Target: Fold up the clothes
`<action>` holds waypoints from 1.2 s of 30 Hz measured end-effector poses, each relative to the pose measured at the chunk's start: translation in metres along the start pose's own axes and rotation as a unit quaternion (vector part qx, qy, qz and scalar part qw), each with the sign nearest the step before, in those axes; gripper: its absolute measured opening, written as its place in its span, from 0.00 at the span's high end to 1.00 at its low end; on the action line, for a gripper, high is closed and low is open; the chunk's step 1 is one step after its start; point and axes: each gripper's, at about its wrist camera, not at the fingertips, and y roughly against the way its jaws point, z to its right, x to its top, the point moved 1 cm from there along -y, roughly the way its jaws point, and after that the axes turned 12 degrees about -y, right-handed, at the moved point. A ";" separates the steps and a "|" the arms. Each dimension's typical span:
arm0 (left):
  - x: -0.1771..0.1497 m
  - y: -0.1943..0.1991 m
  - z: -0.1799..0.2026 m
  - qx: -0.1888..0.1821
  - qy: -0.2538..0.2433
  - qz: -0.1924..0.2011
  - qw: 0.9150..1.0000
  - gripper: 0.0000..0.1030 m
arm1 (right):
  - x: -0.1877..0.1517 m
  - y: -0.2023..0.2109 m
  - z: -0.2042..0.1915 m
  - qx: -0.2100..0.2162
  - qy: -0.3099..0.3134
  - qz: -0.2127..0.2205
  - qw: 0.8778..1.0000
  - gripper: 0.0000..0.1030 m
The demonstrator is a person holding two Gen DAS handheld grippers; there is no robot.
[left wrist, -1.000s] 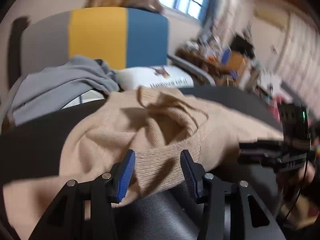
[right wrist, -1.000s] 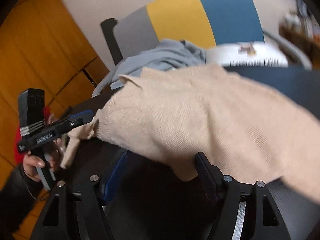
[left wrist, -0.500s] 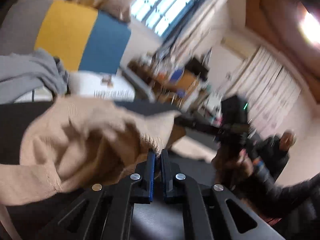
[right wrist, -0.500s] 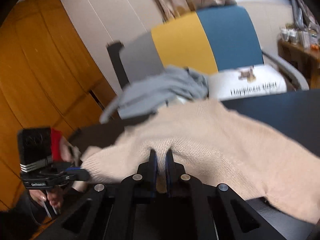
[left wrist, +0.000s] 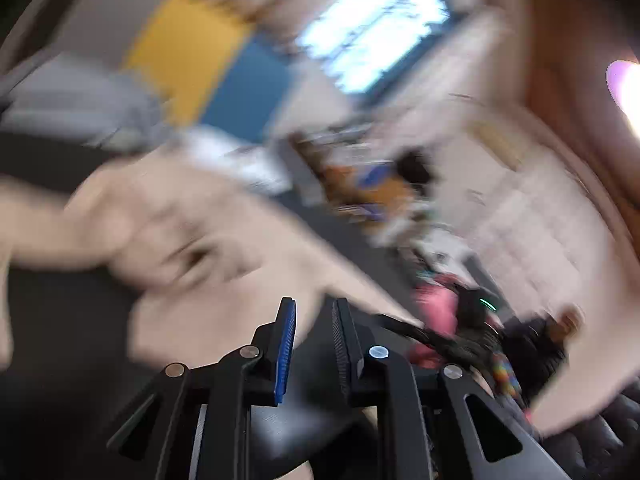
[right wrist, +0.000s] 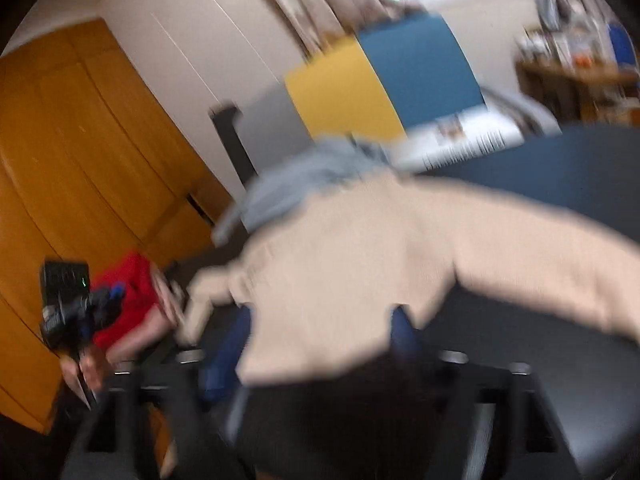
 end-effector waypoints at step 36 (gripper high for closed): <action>-0.050 -0.012 -0.094 0.125 0.134 0.021 0.983 0.72 | -0.052 0.034 0.008 -0.172 0.086 -0.062 0.979 0.53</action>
